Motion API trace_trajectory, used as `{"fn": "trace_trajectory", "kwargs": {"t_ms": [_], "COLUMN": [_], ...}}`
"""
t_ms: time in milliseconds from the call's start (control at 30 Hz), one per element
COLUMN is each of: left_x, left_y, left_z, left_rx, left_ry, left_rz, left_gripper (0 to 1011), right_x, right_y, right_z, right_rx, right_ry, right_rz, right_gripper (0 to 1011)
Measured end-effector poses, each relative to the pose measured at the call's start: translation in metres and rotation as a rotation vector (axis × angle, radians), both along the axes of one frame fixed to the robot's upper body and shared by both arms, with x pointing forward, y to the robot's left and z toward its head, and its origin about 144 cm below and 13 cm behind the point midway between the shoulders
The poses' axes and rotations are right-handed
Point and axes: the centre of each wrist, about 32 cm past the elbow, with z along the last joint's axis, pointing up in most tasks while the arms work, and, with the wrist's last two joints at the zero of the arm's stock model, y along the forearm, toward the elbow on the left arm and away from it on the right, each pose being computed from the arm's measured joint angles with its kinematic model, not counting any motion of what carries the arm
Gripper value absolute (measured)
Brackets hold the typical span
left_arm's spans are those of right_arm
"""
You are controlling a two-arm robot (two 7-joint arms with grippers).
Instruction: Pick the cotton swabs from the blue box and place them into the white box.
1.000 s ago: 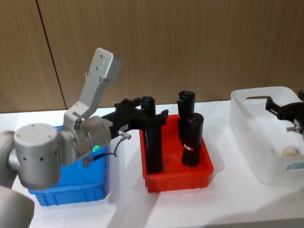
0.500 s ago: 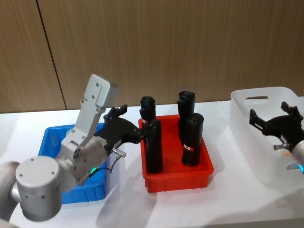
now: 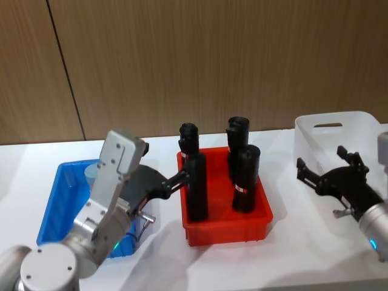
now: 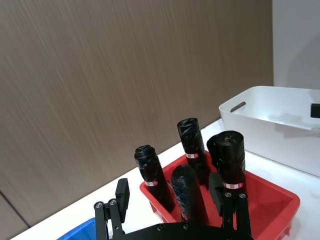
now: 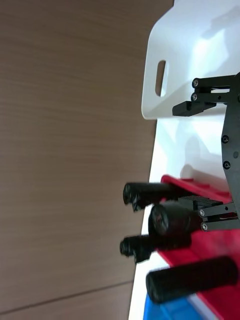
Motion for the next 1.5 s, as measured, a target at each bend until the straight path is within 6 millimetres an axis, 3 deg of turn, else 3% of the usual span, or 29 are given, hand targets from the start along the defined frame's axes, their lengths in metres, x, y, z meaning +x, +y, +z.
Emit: {"fn": "trace_trajectory", "kwargs": {"t_ms": [533,1500], "left_x": [-0.017,-0.017], "left_y": [-0.001,0.0], "left_z": [-0.017,-0.017], "left_rx": [-0.004,-0.005], "left_ry": [-0.073,-0.072], "left_rz": [0.039,0.04], "left_gripper": [1004,1004], "right_x": [-0.043,-0.04], "right_y": [0.025,0.023], "right_z": [-0.002,-0.005], "right_rx": [0.046,0.043], "right_ry": [-0.019,-0.016], "right_rz": [0.098,0.118], "right_gripper": [1001,1001]}}
